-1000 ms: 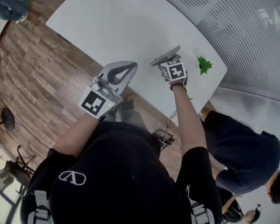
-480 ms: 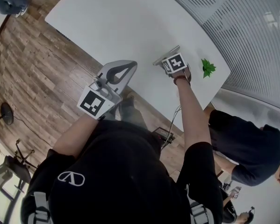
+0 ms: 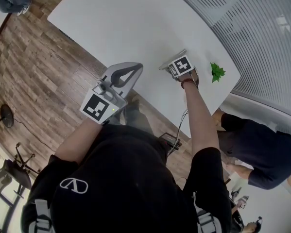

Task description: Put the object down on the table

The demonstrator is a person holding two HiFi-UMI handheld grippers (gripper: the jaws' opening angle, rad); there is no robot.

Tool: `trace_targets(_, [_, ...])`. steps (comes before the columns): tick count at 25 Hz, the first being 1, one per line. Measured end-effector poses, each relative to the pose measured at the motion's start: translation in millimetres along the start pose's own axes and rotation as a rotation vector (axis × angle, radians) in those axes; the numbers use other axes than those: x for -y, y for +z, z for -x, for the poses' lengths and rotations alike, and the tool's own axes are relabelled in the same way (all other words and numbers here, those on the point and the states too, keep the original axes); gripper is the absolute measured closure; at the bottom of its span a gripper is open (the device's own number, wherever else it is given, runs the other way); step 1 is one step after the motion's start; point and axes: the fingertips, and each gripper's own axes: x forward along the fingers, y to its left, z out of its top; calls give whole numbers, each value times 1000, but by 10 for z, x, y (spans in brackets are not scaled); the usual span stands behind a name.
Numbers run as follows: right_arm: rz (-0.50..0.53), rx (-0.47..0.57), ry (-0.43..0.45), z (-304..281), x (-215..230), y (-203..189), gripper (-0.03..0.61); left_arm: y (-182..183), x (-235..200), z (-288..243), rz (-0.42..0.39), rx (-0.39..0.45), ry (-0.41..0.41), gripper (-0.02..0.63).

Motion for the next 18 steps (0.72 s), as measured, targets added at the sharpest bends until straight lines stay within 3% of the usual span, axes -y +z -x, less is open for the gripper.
trace_targets(4, [6, 6, 13, 13, -11, 24, 219, -4, 0, 16, 2, -2, 0, 609])
trace_targets(13, [4, 49, -7, 236, 24, 99, 230, 47, 19, -30, -2, 2, -3, 609])
trace_targets(18, [12, 200, -56, 721, -67, 256, 251, 117, 20, -70, -15, 7, -7, 609])
